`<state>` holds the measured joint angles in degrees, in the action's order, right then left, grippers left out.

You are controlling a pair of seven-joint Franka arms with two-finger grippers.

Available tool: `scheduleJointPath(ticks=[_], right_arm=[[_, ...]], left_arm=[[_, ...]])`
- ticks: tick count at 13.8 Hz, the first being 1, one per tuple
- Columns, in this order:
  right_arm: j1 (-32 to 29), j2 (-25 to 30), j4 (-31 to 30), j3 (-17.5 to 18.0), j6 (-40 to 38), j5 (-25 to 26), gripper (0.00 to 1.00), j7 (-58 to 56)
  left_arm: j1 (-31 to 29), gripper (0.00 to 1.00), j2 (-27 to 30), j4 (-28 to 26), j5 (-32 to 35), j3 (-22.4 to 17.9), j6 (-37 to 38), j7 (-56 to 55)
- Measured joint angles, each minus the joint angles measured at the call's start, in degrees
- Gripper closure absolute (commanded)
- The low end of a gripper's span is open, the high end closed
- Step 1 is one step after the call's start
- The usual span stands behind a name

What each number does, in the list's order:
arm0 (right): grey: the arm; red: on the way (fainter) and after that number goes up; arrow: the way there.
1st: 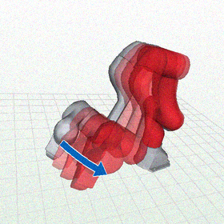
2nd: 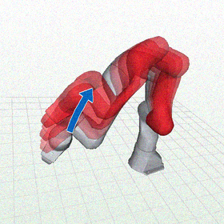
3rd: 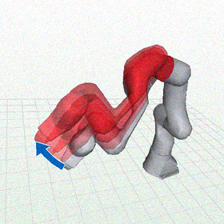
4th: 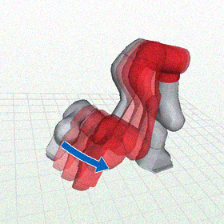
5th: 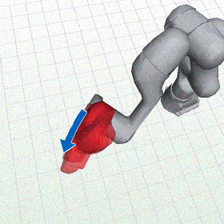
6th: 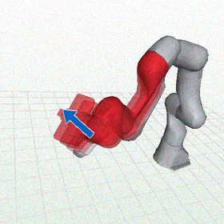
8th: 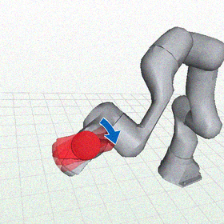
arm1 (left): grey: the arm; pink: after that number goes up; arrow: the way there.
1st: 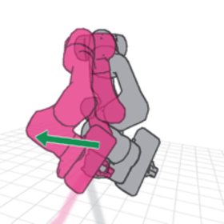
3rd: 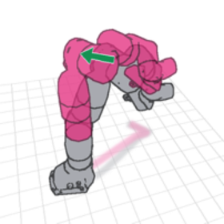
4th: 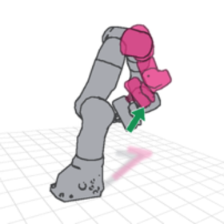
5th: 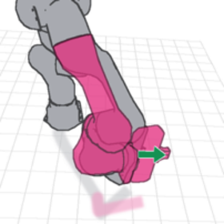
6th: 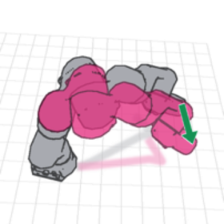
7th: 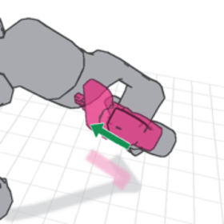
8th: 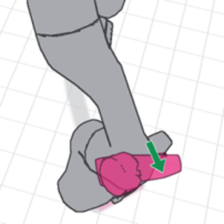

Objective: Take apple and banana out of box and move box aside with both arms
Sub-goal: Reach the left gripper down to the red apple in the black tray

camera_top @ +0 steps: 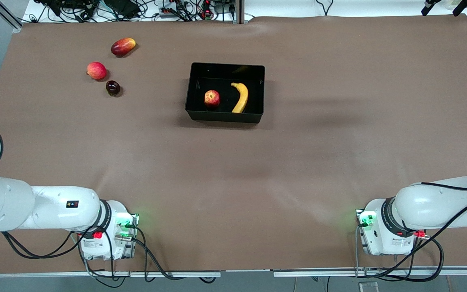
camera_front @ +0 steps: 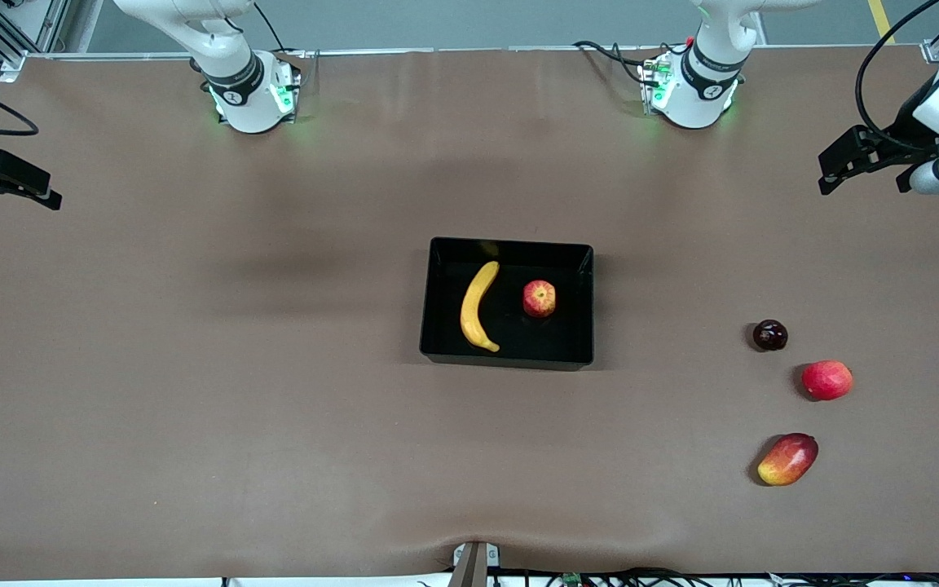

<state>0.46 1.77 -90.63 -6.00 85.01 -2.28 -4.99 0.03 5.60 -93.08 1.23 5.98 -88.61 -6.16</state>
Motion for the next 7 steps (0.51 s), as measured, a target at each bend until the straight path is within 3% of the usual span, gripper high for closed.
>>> scheduleJointPath(ticks=[4, 7], right_arm=[[0.0, 0.0, 0.0, 0.0, 0.0, 0.0, 0.00, 0.0], [0.0, 0.0, 0.0, 0.0, 0.0, 0.0, 0.00, 0.0]], left_arm=[[0.2, 0.00, -0.5, 0.0, 0.0, 0.5, 0.0, 0.0], [0.5, 0.00, -2.7, -0.1, 0.0, 3.5, 0.0, -0.1]])
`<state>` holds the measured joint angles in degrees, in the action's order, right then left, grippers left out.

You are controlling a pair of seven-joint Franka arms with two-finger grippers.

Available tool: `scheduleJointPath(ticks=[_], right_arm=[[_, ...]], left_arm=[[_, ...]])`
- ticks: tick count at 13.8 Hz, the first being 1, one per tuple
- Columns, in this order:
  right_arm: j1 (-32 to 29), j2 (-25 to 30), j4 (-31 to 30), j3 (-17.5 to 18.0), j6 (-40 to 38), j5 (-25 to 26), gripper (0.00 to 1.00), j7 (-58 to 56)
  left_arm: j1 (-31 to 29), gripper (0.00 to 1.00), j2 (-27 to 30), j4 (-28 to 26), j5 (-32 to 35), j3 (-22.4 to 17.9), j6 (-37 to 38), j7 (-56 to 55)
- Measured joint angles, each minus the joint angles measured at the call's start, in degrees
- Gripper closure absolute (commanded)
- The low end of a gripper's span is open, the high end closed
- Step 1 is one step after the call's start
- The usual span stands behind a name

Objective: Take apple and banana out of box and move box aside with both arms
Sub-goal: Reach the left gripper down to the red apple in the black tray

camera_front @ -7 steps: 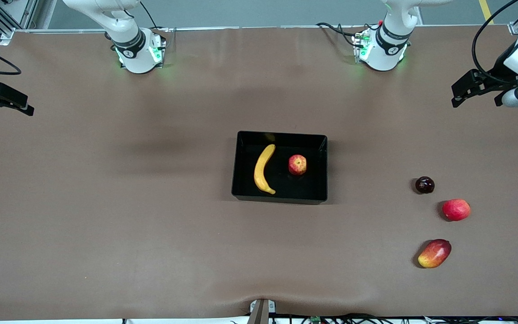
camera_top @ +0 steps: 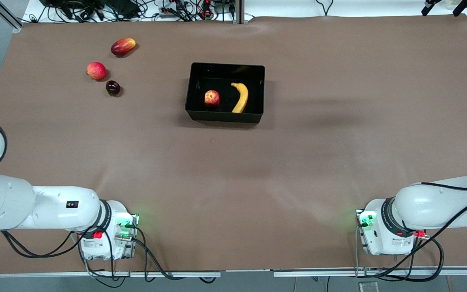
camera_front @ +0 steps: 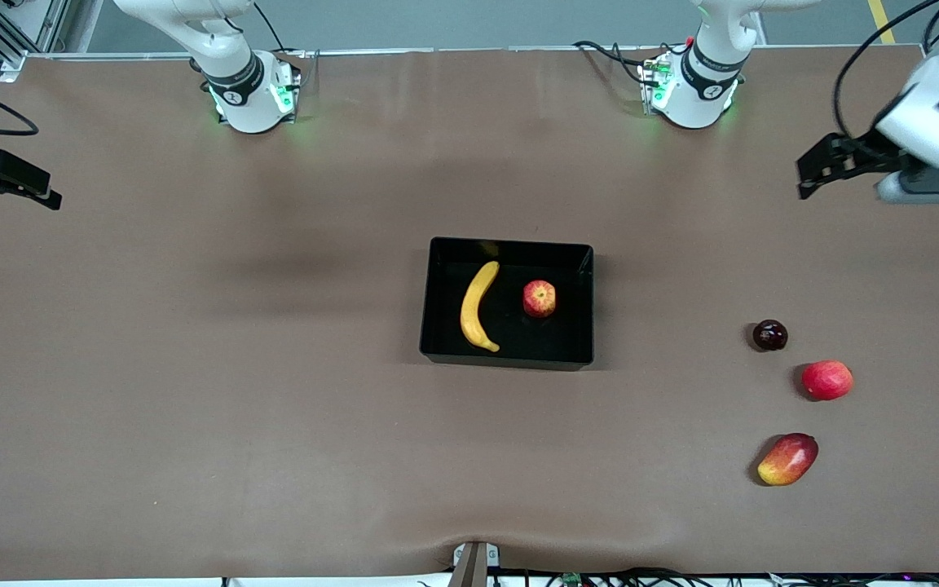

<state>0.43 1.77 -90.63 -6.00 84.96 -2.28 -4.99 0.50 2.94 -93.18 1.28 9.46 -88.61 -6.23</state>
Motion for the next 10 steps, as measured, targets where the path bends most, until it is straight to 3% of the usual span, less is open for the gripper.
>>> scheduleJointPath(ticks=[2, 5, 10], right_arm=[[0.0, 0.0, 0.0, 0.0, -0.1, 0.0, 0.00, 0.0], [-0.1, 0.0, 0.0, 0.0, -0.2, 0.0, 0.00, 0.0], [-0.1, 0.0, 0.0, 0.0, -0.2, 0.0, 0.00, 0.0]], left_arm=[[0.1, 0.00, -3.1, -0.1, 0.0, 3.2, -0.4, -3.6], [1.7, 0.00, -9.5, -0.4, 0.1, 9.3, -4.5, -18.3], [13.4, 0.00, -23.4, -0.8, 6.2, 11.1, -18.5, -44.3]])
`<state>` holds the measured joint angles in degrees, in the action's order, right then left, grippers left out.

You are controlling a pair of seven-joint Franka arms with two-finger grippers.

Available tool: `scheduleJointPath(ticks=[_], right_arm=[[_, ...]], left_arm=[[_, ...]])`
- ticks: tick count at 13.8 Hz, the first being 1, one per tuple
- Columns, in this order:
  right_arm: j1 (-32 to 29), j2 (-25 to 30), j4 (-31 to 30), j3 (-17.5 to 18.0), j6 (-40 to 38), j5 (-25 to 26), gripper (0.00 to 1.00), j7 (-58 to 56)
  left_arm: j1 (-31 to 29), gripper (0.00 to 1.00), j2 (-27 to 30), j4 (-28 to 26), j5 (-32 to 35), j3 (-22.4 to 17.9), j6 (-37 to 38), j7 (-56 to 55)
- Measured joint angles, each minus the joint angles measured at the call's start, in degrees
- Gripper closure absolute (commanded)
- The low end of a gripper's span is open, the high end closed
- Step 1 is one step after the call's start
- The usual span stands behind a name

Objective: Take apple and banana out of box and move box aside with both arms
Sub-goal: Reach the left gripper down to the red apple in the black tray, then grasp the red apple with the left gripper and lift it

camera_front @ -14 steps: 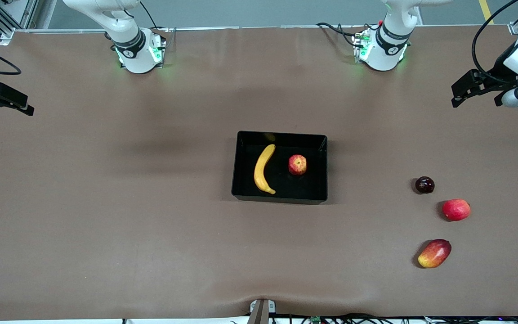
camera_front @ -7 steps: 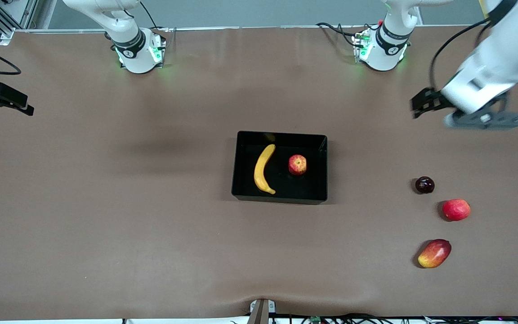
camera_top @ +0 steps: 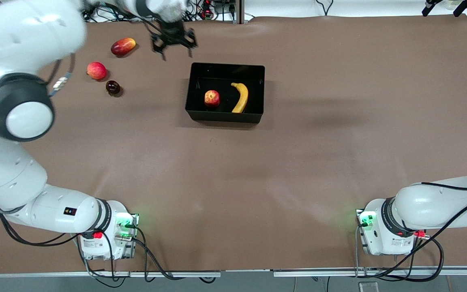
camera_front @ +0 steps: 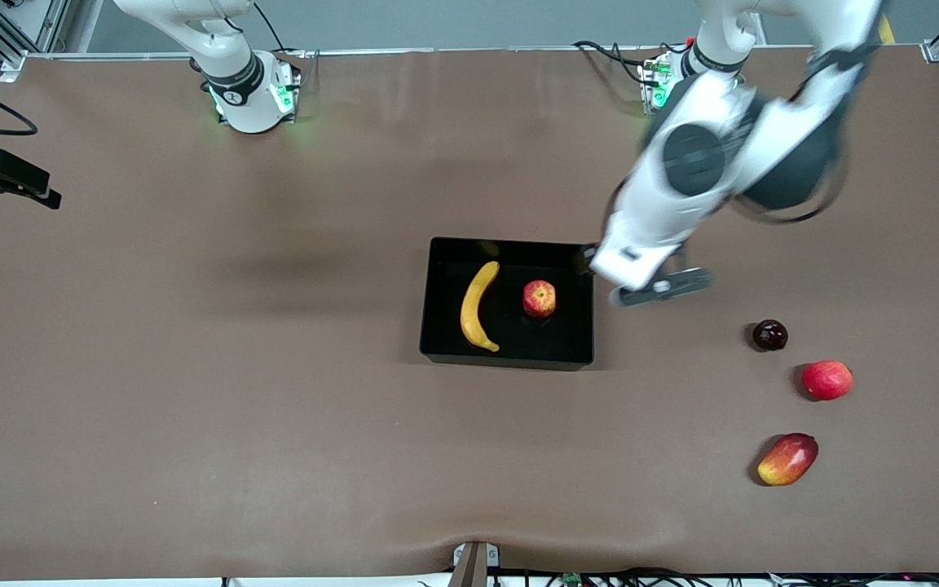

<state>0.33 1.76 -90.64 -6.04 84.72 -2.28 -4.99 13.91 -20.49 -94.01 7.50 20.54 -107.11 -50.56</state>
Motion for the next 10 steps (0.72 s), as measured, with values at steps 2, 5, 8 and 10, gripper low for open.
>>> scheduleJointPath(ticks=[2, 5, 8, 10], right_arm=[[0.0, 0.0, 0.0, 0.0, 0.0, 0.0, 0.00, 0.0], [0.0, 0.0, 0.0, 0.0, 0.0, 0.0, 0.00, 0.0], [0.0, 0.0, 0.0, 0.0, 0.0, 0.0, 0.00, 0.0], [0.0, 0.0, 0.0, 0.0, 0.0, 0.0, 0.00, 0.0]], left_arm=[[3.4, 0.00, -5.3, 0.1, 3.3, 0.0, -5.8, -7.0], [5.6, 0.00, -11.5, 0.1, 6.1, -0.1, -11.6, -12.1], [6.2, 0.00, -15.7, 0.3, 9.1, -0.1, -13.9, -14.8], [6.2, 0.00, -17.7, 0.3, 9.4, -0.1, -15.1, -14.9]])
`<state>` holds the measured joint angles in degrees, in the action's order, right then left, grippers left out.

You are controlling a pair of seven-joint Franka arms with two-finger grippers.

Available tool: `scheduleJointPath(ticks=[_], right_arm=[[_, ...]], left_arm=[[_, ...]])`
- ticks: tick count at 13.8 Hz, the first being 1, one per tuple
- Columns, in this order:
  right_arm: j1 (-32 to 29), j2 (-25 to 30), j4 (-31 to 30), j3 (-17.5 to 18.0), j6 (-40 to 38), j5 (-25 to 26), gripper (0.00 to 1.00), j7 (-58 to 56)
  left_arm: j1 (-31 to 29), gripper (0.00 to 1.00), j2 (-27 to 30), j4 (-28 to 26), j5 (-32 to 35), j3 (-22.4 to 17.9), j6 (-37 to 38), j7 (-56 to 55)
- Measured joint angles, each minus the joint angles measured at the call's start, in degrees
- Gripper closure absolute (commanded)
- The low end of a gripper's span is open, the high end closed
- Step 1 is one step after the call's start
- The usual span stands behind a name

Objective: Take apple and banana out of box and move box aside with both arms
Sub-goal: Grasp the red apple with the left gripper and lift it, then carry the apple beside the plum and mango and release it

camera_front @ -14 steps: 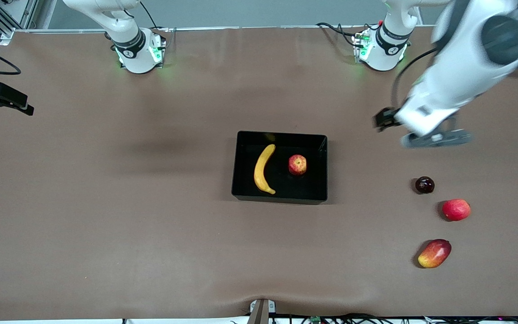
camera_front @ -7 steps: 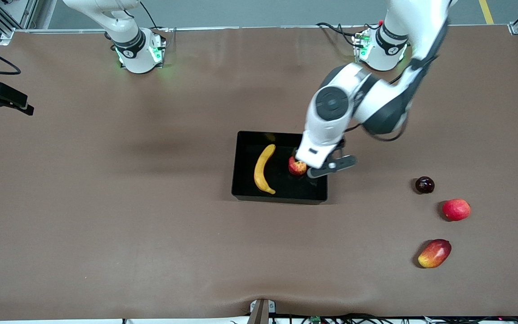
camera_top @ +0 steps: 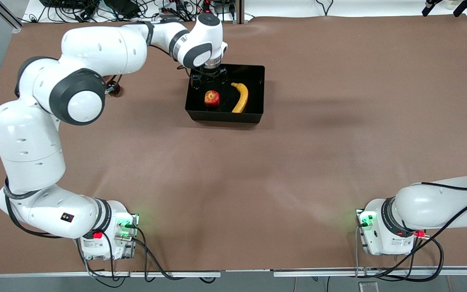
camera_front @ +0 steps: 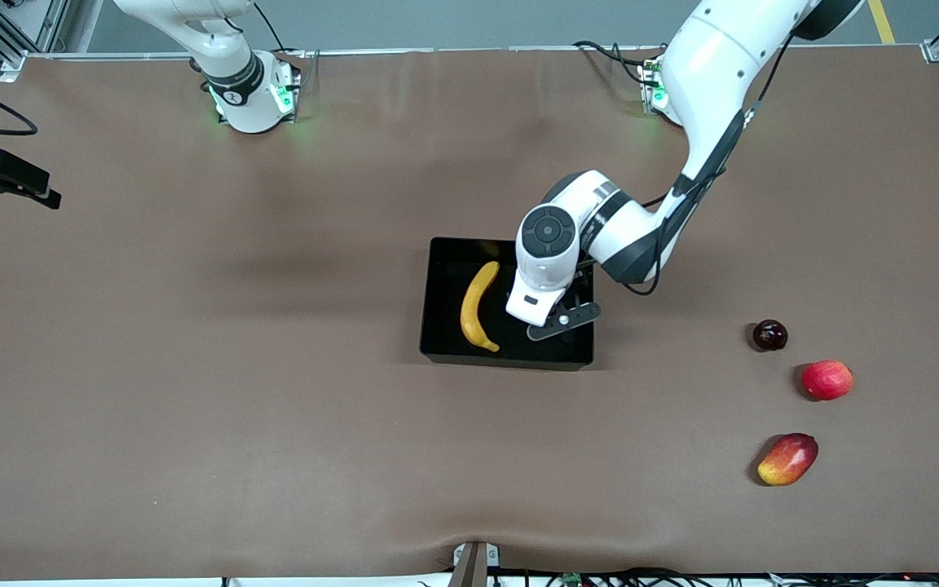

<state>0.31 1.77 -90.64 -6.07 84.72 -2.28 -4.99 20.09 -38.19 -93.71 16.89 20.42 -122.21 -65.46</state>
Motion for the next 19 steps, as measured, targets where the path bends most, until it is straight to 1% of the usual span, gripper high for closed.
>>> scheduleJointPath(ticks=[2, 3, 4, 6, 7, 11, 13, 16, 17, 19], right_arm=[[-0.3, 0.0, 0.0, -0.1, 0.0, 0.0, 0.00, 0.0], [-0.8, 0.0, 0.0, -0.1, 0.0, 0.0, 0.00, 0.0], [-1.3, -0.1, 0.0, -0.1, 0.0, 0.0, 0.00, 0.0], [-1.9, -0.2, 0.0, -0.1, 0.0, 0.0, 0.00, -0.1], [-1.9, -0.2, 0.0, 0.0, 0.0, -0.1, 0.00, -0.1], [-1.9, -0.2, 0.0, 0.3, 0.1, -0.1, 0.00, -0.1], [-1.9, -0.2, 0.1, 0.3, 0.1, -0.1, 0.00, -0.1], [-1.9, -0.2, 0.1, 0.3, 0.1, -0.1, 0.00, -0.1], [-1.9, -0.2, 0.1, 0.3, 0.1, -0.1, 0.00, -0.1], [-1.9, -0.2, 0.1, 0.3, 0.1, -0.1, 0.00, -0.1]], left_arm=[[0.2, 0.00, -1.6, 0.0, 0.4, 0.0, -0.8, -0.4], [0.4, 0.09, -2.3, 0.0, 0.6, 0.0, -1.5, -0.9], [0.6, 0.29, -2.9, 0.1, 0.6, 0.0, -2.0, -1.4], [1.0, 0.88, -3.6, 0.1, 0.7, 0.0, -2.4, -2.7], [1.2, 1.00, -3.7, 0.2, 0.8, 0.0, -2.5, -3.5], [1.2, 1.00, -3.3, 2.2, 0.9, 0.0, -2.5, -4.6], [0.8, 1.00, -1.5, 3.6, 0.9, -0.1, -1.9, -4.6], [-0.1, 1.00, 4.5, 5.5, 1.1, -0.6, 3.4, -2.5], [-1.2, 1.00, 6.8, 6.2, 1.1, -0.7, 5.8, -0.1], [-5.4, 1.00, 10.6, 6.7, 1.1, -0.8, 10.1, 7.0]])
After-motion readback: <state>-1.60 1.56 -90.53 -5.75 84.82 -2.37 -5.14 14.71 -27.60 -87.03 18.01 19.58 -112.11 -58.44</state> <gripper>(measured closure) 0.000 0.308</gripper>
